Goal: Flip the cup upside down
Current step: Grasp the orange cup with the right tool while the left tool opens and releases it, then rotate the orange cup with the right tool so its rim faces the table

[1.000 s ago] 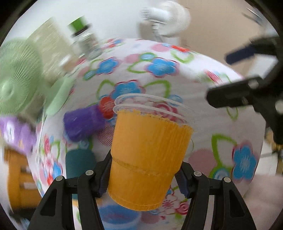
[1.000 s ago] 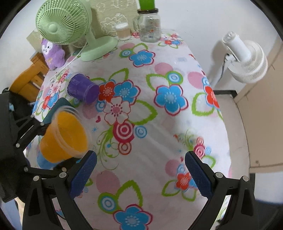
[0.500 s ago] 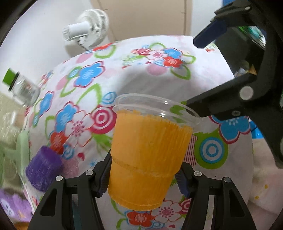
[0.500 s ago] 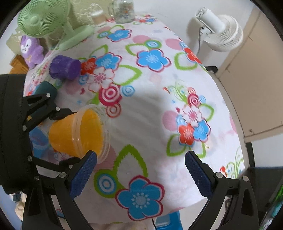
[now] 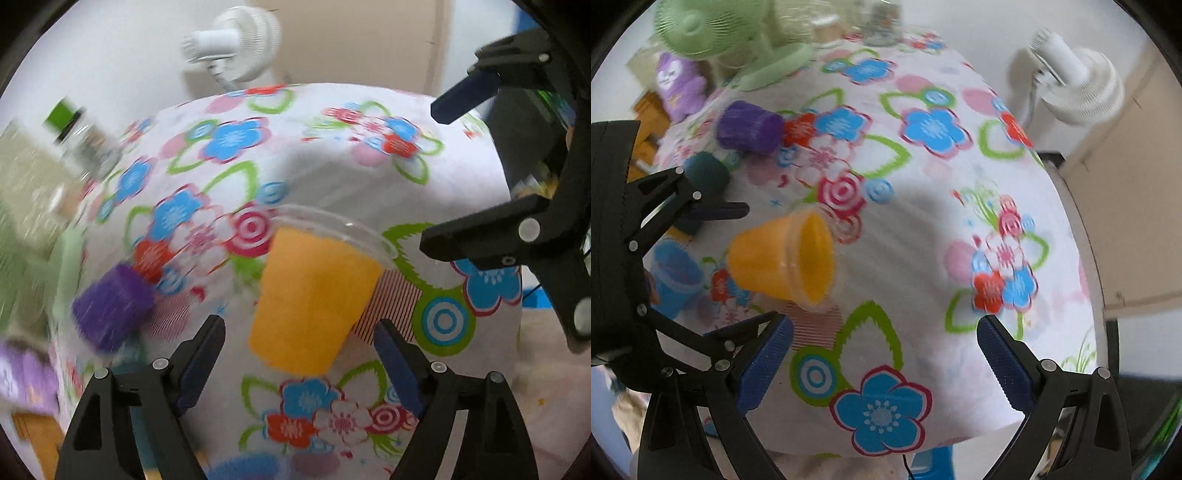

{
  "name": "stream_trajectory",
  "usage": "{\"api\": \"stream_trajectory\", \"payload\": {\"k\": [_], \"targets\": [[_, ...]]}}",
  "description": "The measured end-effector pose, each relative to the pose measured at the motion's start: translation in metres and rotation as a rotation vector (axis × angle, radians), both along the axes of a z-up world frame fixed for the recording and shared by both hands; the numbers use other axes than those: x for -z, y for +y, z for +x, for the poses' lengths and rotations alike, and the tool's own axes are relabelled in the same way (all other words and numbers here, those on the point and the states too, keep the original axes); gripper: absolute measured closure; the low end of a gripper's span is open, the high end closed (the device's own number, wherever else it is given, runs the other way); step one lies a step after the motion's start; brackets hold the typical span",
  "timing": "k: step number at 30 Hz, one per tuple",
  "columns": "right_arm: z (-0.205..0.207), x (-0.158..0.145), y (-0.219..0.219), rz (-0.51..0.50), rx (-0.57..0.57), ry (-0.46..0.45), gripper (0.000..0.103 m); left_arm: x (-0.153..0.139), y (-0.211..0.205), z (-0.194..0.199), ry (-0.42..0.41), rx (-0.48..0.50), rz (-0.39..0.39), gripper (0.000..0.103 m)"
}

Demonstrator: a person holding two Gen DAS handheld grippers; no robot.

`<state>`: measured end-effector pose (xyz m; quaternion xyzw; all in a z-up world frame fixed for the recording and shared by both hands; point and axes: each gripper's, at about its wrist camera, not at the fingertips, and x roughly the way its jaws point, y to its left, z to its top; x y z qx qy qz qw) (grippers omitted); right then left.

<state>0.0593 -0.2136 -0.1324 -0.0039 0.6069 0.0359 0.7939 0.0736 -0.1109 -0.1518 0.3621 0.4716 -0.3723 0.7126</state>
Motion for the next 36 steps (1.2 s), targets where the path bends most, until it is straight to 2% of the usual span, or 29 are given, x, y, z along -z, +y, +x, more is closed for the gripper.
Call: {"api": "stream_trajectory", "payload": {"k": [2, 5, 9, 11, 17, 21, 26, 30, 36], "targets": [[0.007, -0.008, 0.004, 0.007, -0.055, -0.012, 0.002, -0.009, 0.008, 0.001, 0.003, -0.082, -0.012, 0.016], [0.015, -0.019, 0.01, 0.013, -0.14, -0.034, 0.002, -0.025, 0.023, 0.004, 0.017, -0.261, -0.051, 0.013], [0.028, -0.033, 0.02, 0.029, -0.251, -0.072, 0.002, -0.041, 0.048, 0.006, 0.055, -0.563, -0.125, 0.012], [0.033, -0.038, 0.025, 0.028, -0.303, -0.089, 0.002, -0.044, 0.058, 0.005, 0.078, -0.678, -0.166, 0.012], [0.04, -0.044, 0.046, 0.011, -0.483, -0.115, 0.002, -0.047, 0.078, -0.012, 0.081, -0.962, -0.22, 0.012], [0.042, -0.042, 0.059, -0.006, -0.596, -0.11, 0.002, -0.044, 0.089, -0.022, 0.082, -1.096, -0.241, 0.012], [0.048, -0.031, 0.075, -0.053, -0.753, -0.084, 0.002, -0.032, 0.099, -0.033, 0.132, -1.245, -0.279, 0.012], [0.053, -0.014, 0.084, -0.085, -0.848, -0.029, 0.002, -0.02, 0.098, -0.037, 0.149, -1.306, -0.265, 0.012], [0.057, 0.012, 0.096, -0.13, -0.963, 0.035, 0.003, -0.001, 0.095, -0.039, 0.157, -1.338, -0.204, 0.012]]}}
